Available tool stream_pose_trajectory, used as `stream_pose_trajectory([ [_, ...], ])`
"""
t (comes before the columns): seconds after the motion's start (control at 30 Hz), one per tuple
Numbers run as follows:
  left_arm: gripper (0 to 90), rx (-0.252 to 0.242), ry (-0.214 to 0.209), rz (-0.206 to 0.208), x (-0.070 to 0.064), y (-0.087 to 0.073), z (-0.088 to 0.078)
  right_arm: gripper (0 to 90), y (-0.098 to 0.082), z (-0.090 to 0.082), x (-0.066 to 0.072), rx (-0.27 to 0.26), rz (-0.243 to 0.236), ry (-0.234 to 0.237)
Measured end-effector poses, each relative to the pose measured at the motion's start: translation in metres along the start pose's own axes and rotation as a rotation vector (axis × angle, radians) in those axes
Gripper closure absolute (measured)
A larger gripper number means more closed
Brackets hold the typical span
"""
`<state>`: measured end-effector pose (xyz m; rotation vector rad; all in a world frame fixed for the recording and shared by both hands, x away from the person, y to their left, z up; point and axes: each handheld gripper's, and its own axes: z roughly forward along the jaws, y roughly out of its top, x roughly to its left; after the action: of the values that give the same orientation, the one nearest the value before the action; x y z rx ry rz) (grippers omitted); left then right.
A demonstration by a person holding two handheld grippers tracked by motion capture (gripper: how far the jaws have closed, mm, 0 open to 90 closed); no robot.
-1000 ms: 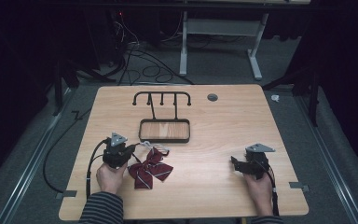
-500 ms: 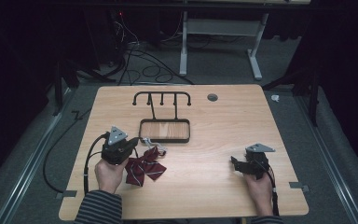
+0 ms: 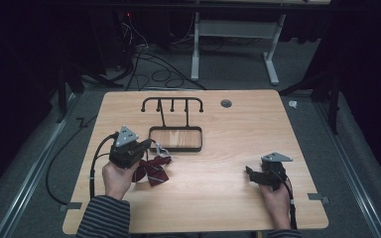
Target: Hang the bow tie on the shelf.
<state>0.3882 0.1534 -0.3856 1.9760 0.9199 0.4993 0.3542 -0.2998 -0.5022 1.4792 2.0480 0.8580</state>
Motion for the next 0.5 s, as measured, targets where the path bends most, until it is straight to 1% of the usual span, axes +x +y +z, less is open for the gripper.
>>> stream_pose_trajectory([
  [0.03, 90.0, 0.01, -0.004, 0.017, -0.001, 0.004, 0.001, 28.0, 0.0, 0.0, 0.0, 0.0, 0.0, 0.0],
  [0.13, 90.0, 0.013, -0.01, 0.026, -0.002, 0.007, 0.001, 28.0, 0.0, 0.0, 0.0, 0.0, 0.002, -0.001],
  [0.2, 90.0, 0.009, -0.014, 0.039, -0.003, 0.011, 0.0, 28.0, 0.0, 0.0, 0.0, 0.0, 0.002, -0.001],
  [0.27, 90.0, -0.001, -0.024, 0.04, -0.003, 0.017, -0.001, 28.0, 0.0, 0.0, 0.0, 0.0, 0.002, -0.001],
  [0.3, 90.0, -0.001, -0.024, 0.04, -0.003, 0.017, -0.001, 28.0, 0.0, 0.0, 0.0, 0.0, 0.002, -0.001],
  [0.33, 90.0, -0.003, -0.031, 0.039, -0.002, 0.021, -0.002, 28.0, 0.0, 0.0, 0.0, 0.0, 0.001, -0.001],
  [0.4, 90.0, -0.011, -0.041, 0.033, -0.001, 0.025, -0.002, 28.0, 0.0, 0.0, 0.0, 0.0, 0.002, -0.001],
  [0.47, 90.0, -0.01, -0.043, 0.037, 0.0, 0.027, -0.002, 28.0, 0.0, 0.0, 0.0, 0.0, 0.002, -0.001],
  [0.5, 90.0, -0.014, -0.045, 0.037, 0.0, 0.03, -0.002, 28.0, 0.0, 0.0, 0.0, 0.0, 0.002, -0.001],
])
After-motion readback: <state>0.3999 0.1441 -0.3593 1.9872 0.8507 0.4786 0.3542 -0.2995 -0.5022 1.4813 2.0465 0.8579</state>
